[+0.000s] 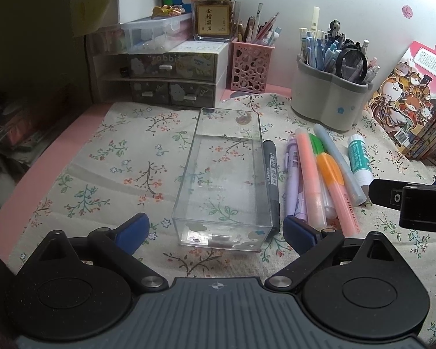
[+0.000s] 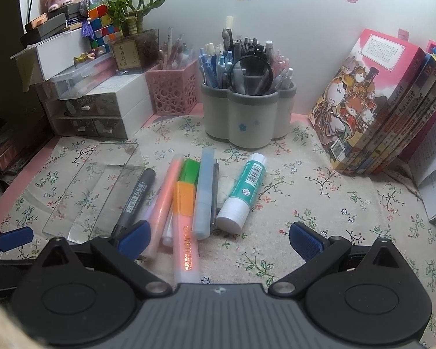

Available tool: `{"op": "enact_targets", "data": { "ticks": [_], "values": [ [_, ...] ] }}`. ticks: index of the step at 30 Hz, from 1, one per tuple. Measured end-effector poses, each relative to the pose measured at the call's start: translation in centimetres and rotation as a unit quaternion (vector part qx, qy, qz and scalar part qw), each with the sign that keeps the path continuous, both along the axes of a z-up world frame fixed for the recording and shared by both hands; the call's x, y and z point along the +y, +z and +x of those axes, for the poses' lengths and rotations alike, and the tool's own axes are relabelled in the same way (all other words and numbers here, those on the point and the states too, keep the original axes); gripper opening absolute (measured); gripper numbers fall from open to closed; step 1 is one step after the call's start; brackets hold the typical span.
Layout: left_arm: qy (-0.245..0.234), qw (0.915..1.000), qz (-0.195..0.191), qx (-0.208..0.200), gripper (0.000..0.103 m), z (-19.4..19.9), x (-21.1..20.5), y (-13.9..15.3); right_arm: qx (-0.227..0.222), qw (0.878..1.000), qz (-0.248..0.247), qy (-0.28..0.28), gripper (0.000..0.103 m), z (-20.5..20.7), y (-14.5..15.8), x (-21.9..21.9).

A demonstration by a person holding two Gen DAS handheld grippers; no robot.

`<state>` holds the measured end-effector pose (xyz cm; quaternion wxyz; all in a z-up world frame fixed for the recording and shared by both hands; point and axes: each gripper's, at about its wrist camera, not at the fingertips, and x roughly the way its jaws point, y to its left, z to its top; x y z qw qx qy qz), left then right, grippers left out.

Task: Organize stationery
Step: 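Move the right gripper toward the white-and-teal glue stick, then grasp the white-and-teal glue stick with the right gripper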

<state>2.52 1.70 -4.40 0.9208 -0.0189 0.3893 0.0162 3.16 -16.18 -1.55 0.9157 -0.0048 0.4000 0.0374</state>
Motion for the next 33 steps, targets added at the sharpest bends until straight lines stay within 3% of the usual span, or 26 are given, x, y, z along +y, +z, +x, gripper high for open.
{"op": "enact_targets", "data": {
  "ticks": [6,13,16,21,30,33],
  "values": [
    [-0.001,1.0000,-0.005,0.002,0.093,0.3,0.1,-1.1,0.010,0.999,0.041,-0.022,0.080,0.8,-0.4,-2.4],
    [-0.010,0.9999,-0.006,-0.004,0.081,0.6,0.1,-2.3,0.032,0.997,0.068,-0.013,0.049,1.9,-1.1,-3.4],
    [-0.014,0.9998,-0.011,-0.006,0.075,0.8,0.2,-2.8,0.035,0.997,0.072,-0.011,0.047,2.2,-1.3,-3.5],
    [-0.030,0.9989,0.018,-0.030,0.073,0.7,-0.6,-3.6,0.038,0.994,0.100,0.008,0.043,3.3,-1.0,-3.4],
    [-0.037,0.9965,0.028,-0.070,0.072,0.9,-1.1,-4.3,0.079,0.988,0.117,-0.054,0.035,9.0,-3.5,-5.6],
    [-0.037,0.9969,0.030,-0.063,0.072,1.6,-1.3,-4.2,0.096,0.984,0.134,-0.066,0.030,10.0,-4.5,-6.0]
  ]
}}
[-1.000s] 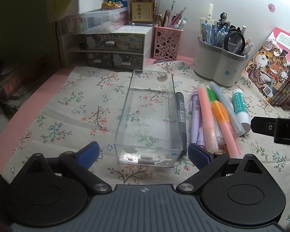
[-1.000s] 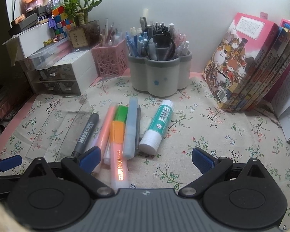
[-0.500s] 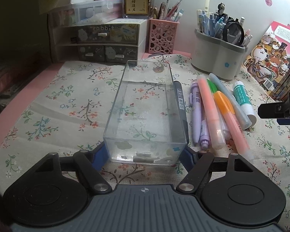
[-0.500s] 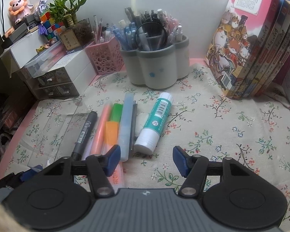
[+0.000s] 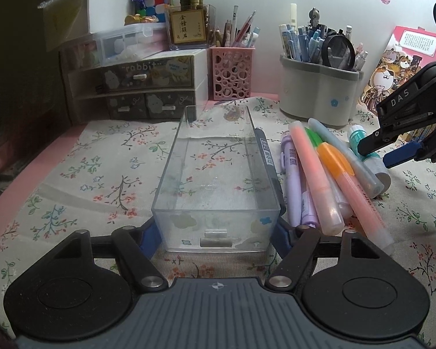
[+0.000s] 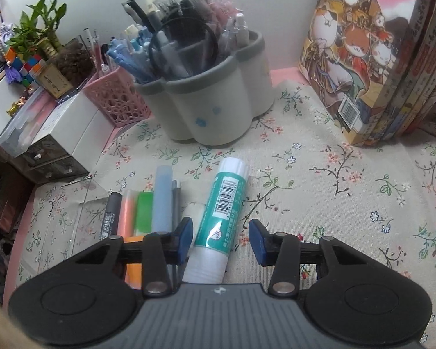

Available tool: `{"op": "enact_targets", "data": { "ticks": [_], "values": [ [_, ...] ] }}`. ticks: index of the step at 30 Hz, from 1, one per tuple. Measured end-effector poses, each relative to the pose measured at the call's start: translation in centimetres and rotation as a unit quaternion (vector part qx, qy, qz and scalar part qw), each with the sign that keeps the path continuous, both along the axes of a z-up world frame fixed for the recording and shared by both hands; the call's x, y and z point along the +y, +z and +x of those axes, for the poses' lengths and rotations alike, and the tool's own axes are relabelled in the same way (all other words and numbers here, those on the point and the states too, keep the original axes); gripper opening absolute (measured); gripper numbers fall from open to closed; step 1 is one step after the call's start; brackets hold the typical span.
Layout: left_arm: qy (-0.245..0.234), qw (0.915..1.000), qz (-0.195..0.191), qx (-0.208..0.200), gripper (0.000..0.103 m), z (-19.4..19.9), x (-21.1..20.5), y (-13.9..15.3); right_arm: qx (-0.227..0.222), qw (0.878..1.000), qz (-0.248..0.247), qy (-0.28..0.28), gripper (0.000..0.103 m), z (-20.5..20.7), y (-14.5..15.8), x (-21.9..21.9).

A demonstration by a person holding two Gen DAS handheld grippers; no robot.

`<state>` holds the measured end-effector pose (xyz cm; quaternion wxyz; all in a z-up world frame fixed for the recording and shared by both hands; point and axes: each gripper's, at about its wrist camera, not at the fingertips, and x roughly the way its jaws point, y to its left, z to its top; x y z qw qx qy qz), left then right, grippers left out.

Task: Organize stationery
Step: 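Grasp the white-and-teal glue stick with the right gripper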

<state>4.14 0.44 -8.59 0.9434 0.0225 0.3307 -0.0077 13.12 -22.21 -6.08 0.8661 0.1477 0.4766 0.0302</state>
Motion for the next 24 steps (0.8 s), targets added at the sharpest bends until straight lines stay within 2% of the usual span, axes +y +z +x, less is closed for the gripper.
{"op": "enact_targets", "data": {
  "ticks": [4,9,16,19,24],
  "values": [
    [0.004,0.9997,-0.004,0.023,0.072,1.4,-0.2,0.3,0.009,1.000,0.004,0.008,0.023,0.7,-0.8,0.4],
    [0.007,0.9994,-0.006,0.033,0.072,2.4,-0.5,0.3,0.002,1.000,-0.005,0.014,0.022,0.8,-1.0,0.7],
    [-0.004,0.9999,-0.001,0.015,0.072,2.6,-0.7,0.0,0.002,1.000,0.005,0.005,0.020,0.4,-1.0,0.4],
    [-0.013,0.9999,0.009,-0.006,0.072,2.7,-0.9,-0.3,0.000,1.000,0.028,-0.008,0.019,0.0,-1.1,-0.3],
    [-0.010,0.9999,-0.003,-0.003,0.072,2.7,-0.6,-0.3,-0.001,0.997,0.065,-0.035,0.019,-1.0,-1.3,-1.5]
  ]
}}
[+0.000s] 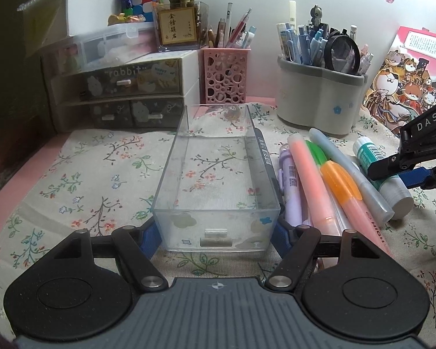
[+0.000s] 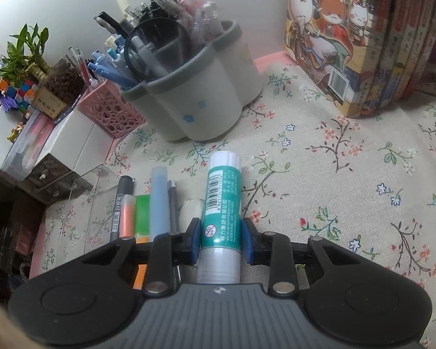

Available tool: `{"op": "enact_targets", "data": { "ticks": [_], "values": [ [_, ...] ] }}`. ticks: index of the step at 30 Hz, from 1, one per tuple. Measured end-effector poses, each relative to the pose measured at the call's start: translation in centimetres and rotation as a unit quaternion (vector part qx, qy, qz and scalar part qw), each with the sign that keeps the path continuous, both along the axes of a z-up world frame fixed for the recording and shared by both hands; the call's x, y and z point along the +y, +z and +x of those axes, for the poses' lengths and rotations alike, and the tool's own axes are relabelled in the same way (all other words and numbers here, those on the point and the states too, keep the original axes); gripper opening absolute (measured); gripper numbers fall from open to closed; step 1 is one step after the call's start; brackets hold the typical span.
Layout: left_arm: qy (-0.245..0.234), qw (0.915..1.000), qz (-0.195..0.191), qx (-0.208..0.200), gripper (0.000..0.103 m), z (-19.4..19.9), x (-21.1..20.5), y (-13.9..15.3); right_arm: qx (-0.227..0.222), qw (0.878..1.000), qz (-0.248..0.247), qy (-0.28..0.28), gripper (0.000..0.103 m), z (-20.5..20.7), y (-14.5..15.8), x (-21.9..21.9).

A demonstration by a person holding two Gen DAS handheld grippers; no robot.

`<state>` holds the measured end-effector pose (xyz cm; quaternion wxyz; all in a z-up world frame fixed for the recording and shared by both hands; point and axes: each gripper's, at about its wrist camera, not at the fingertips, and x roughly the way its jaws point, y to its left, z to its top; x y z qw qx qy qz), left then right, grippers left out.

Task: Organize stationery
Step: 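Carry the glue stick into the clear box and open the right gripper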

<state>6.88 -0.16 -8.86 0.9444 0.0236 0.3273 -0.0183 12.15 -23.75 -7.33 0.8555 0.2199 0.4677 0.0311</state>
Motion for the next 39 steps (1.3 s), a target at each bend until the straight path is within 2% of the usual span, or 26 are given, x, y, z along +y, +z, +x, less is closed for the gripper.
{"op": "enact_targets", "data": {
  "ticks": [11,17,21,28,33,37,39],
  "values": [
    [-0.002,1.0000,0.001,0.000,0.073,0.0,-0.1,0.0,-0.012,0.998,0.058,-0.016,0.019,-1.5,1.9,-0.2],
    [-0.002,1.0000,0.005,-0.002,0.073,-0.1,-0.2,0.0,-0.025,0.996,0.084,0.026,0.019,-1.3,3.9,2.9],
    [-0.002,0.9999,0.014,-0.005,0.073,-0.2,-0.4,0.0,-0.014,0.991,0.110,0.074,0.019,0.3,4.2,6.2],
    [-0.003,1.0000,0.006,-0.002,0.073,-0.1,-0.1,0.0,0.029,0.987,0.087,0.128,0.020,3.9,3.0,11.2],
    [-0.004,1.0000,0.003,-0.001,0.073,0.0,0.0,0.0,0.028,0.988,0.031,0.147,0.020,5.0,3.9,13.2],
    [-0.005,1.0000,0.003,-0.001,0.073,0.0,0.0,0.0,0.034,0.985,0.014,0.166,0.020,5.2,4.1,14.3],
    [-0.005,1.0000,0.003,-0.001,0.073,0.0,0.0,0.0,0.050,0.980,0.028,0.192,0.020,5.3,3.8,14.9]
  ]
}}
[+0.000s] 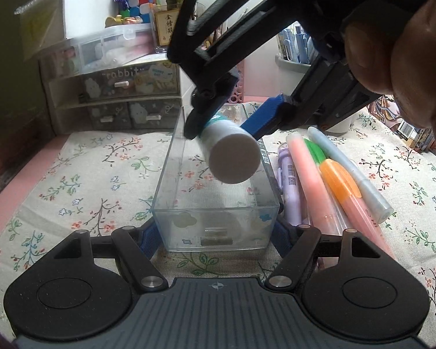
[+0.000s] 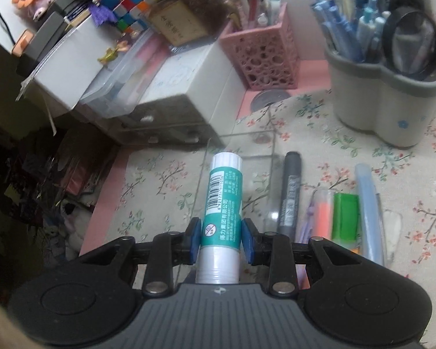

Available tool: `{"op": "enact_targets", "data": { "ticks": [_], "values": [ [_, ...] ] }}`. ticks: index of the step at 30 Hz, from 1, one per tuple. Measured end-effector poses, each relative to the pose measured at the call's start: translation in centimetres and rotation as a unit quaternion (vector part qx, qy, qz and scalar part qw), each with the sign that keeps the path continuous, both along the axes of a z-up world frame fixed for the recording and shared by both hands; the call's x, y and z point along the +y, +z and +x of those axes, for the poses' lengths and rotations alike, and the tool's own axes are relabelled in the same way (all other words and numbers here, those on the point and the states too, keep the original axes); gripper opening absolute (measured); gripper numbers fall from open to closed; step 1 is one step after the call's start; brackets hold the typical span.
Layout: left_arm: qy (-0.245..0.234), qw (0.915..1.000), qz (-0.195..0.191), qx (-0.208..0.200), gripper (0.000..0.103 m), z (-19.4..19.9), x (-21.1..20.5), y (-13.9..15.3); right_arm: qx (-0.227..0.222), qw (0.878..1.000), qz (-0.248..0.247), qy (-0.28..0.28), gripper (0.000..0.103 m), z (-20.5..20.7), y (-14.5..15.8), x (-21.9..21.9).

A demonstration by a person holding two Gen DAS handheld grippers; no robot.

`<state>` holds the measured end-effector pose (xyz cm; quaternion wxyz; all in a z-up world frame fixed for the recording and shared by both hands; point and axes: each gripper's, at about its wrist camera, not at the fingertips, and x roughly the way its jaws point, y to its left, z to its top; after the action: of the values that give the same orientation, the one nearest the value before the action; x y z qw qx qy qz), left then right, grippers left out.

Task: Organize stationery
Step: 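Carry the glue stick into the clear box and open the right gripper, then grasp the black marker with the right gripper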

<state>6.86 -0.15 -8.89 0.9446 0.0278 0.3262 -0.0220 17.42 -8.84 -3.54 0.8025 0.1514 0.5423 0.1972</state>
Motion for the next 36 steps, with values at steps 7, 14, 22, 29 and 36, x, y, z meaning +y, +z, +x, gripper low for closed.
{"op": "enact_targets", "data": {
  "ticks": [7,14,22,29,36],
  "values": [
    [-0.001,1.0000,-0.003,0.001,0.073,0.1,0.1,0.0,0.034,0.997,0.062,-0.006,0.021,0.1,-1.4,-0.9],
    [-0.001,1.0000,-0.008,0.002,0.073,0.2,0.2,0.0,-0.050,0.996,0.057,-0.048,0.021,-2.1,1.3,-6.0],
    [-0.001,0.9999,-0.010,0.002,0.073,0.0,0.2,0.0,-0.059,0.991,-0.004,-0.123,0.021,-4.9,-0.7,-12.7],
    [0.000,0.9999,-0.013,0.002,0.073,0.0,0.3,0.0,-0.068,0.992,-0.014,-0.108,0.021,-5.1,-1.2,-12.9],
    [0.018,0.9998,-0.010,0.000,0.072,-0.3,0.2,0.1,-0.094,0.994,-0.006,-0.060,0.020,-3.0,0.3,-9.7]
  ]
}}
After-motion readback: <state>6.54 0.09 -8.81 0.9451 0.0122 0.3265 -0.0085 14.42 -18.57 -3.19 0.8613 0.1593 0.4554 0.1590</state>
